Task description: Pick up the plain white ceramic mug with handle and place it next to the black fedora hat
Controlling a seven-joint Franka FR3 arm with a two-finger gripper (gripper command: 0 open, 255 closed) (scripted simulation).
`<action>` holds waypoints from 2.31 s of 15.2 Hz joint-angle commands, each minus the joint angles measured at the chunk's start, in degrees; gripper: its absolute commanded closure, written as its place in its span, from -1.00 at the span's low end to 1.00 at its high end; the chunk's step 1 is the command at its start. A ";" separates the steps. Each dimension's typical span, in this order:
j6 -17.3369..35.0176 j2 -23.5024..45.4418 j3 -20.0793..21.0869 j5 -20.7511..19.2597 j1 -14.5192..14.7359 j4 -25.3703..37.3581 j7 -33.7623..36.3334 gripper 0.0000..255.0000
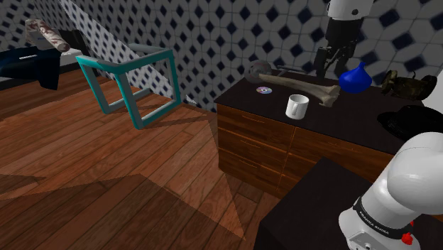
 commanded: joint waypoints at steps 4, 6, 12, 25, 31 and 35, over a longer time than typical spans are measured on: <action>4.61 2.28 -3.25 -1.59 -0.88 -1.77 -2.47 -1.00; 7.71 4.19 -5.43 -2.51 -1.44 -2.58 -4.11 -1.00; 16.99 11.70 -12.00 -4.33 -2.76 -3.22 -9.11 -1.00; 34.33 35.95 -25.41 1.53 -3.44 4.57 -23.43 -1.00; 38.78 50.22 -28.84 10.98 -5.17 12.50 -32.91 -1.00; 40.62 54.14 -28.73 13.82 -6.28 13.86 -35.30 -1.00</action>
